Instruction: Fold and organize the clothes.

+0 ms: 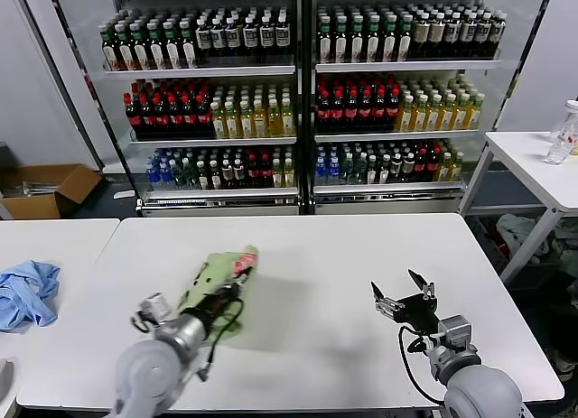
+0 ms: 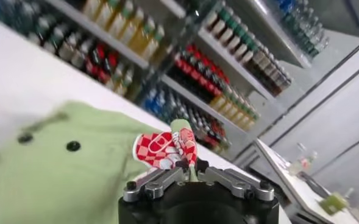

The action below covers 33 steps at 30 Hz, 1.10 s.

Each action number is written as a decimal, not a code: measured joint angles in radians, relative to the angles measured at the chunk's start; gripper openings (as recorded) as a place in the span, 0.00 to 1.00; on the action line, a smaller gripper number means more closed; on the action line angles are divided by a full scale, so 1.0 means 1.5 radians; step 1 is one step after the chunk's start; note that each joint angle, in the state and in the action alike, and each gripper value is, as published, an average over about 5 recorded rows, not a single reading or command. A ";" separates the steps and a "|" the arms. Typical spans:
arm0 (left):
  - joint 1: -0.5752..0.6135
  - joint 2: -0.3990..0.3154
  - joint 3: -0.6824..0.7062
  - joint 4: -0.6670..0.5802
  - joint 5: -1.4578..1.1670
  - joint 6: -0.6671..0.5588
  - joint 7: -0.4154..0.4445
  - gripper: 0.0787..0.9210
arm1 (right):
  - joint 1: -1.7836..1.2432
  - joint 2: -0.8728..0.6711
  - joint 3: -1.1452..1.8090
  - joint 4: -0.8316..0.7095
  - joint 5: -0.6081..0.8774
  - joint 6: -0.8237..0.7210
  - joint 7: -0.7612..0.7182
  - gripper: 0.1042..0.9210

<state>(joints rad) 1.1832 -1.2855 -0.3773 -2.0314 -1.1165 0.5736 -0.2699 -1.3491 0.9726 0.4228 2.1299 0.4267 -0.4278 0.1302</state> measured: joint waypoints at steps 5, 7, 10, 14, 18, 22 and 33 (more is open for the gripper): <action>-0.039 -0.049 0.056 0.058 0.014 -0.008 -0.011 0.04 | 0.010 -0.004 -0.001 -0.005 0.008 0.000 0.000 0.88; -0.054 -0.066 0.071 0.084 0.023 -0.012 -0.011 0.05 | 0.015 -0.005 -0.002 -0.007 0.013 0.000 -0.001 0.88; -0.075 -0.085 0.090 0.118 0.039 -0.021 -0.009 0.10 | 0.023 -0.008 -0.005 -0.009 0.019 0.000 -0.002 0.88; -0.090 -0.098 0.109 0.140 0.056 -0.044 0.007 0.23 | 0.034 -0.011 -0.009 -0.013 0.027 0.000 -0.003 0.88; -0.097 -0.101 0.116 0.142 0.062 -0.066 0.032 0.37 | 0.045 -0.009 -0.018 -0.018 0.032 -0.002 -0.002 0.88; -0.098 -0.096 0.112 0.143 0.085 -0.079 0.056 0.51 | 0.059 -0.003 -0.033 -0.023 0.032 -0.004 0.001 0.88; -0.029 -0.028 -0.020 0.088 0.226 -0.103 0.105 0.85 | 0.107 0.039 -0.115 -0.051 0.046 -0.020 0.022 0.88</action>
<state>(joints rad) 1.1394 -1.3267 -0.4069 -1.9001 -0.7769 0.4195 -0.1119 -1.1891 1.0310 0.2510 2.0536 0.4952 -0.4576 0.1629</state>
